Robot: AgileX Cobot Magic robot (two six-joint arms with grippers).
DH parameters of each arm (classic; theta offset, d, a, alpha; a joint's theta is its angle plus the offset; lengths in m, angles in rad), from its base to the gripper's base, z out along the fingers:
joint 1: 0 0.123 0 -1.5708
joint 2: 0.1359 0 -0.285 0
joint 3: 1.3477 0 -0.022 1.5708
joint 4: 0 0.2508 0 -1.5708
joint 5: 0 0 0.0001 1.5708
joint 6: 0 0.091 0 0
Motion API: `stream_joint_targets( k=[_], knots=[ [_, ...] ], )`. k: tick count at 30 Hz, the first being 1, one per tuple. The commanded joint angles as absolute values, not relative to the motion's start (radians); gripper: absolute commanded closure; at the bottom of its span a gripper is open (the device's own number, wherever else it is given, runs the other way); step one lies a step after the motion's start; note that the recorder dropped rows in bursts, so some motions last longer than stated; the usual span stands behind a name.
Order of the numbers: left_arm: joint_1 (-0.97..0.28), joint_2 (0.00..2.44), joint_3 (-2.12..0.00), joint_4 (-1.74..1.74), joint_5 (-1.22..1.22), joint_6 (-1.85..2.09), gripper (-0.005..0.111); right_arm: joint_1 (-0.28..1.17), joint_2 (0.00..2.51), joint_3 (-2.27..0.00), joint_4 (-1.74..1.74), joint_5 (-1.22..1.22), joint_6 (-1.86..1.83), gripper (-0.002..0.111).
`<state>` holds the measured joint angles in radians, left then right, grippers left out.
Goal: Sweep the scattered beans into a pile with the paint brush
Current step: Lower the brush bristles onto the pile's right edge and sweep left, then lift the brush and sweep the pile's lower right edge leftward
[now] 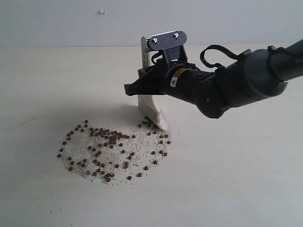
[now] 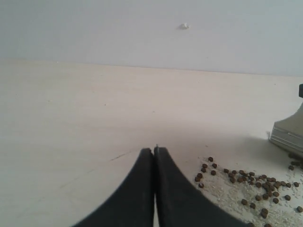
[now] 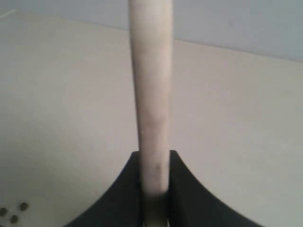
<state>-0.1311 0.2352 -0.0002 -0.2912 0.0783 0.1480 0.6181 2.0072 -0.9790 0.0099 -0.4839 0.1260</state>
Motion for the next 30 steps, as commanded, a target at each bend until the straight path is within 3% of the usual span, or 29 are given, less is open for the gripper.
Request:
stream_joint_targets(
  k=[1, 12, 19, 25, 30],
  knots=[
    [-0.127, 0.233, 0.000, -0.291, 0.078, 0.152, 0.107, 0.694, 2.026, -0.948, 0.000, -0.392, 0.189, 0.108],
    [-0.127, 0.233, 0.000, -0.291, 0.078, 0.152, 0.107, 0.768, 1.932, -0.948, 0.146, -0.434, 0.083, 0.108],
    [-0.127, 0.233, 0.000, -0.291, 0.078, 0.152, 0.107, 0.768, 1.769, -0.948, 0.603, -0.428, -0.494, 0.108],
    [-0.127, 0.233, 0.000, -0.291, 0.078, 0.152, 0.107, 0.768, 1.743, -0.935, 1.265, -0.543, -1.219, 0.108],
    [-0.127, 0.233, 0.000, -0.291, 0.078, 0.152, 0.107, 0.768, 1.769, -0.874, 1.380, -0.626, -1.242, 0.108]
  ],
)
